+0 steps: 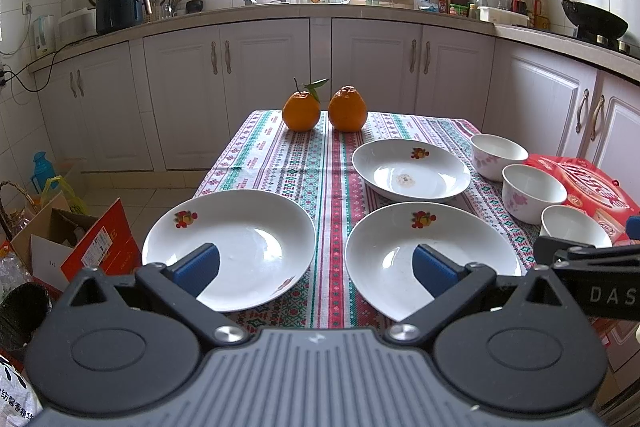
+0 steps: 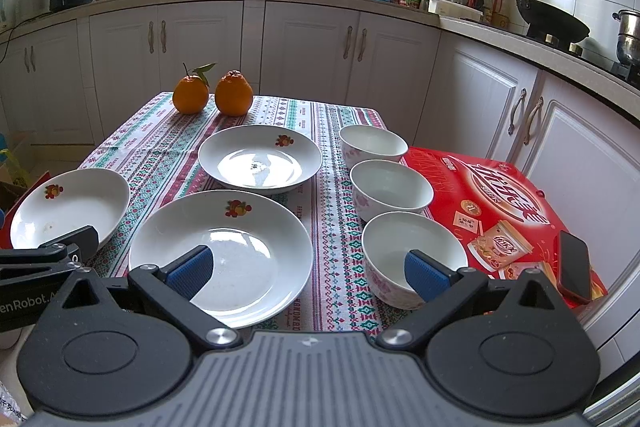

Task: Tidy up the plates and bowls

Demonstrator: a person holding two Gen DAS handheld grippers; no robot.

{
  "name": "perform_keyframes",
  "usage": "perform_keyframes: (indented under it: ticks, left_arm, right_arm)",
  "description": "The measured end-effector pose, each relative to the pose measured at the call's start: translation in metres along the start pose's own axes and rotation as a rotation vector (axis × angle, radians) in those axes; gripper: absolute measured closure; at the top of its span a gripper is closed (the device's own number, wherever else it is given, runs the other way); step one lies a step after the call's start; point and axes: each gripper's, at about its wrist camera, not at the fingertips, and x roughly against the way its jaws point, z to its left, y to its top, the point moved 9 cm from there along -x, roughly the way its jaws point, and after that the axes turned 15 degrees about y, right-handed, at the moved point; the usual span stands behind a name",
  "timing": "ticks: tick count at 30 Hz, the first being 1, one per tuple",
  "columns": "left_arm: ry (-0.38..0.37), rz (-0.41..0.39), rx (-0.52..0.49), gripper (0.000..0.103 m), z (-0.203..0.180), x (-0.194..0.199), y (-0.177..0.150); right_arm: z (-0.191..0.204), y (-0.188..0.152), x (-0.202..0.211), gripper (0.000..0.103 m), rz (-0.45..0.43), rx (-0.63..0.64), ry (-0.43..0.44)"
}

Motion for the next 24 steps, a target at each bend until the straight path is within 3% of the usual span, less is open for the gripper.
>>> perform_keyframes:
  ticks: [24]
  left_arm:
    - [0.007,0.005,-0.007,0.001,0.0006,-0.007,-0.0009]
  right_arm:
    - [-0.0003,0.0006,-0.009,0.0,0.017,0.008,0.01]
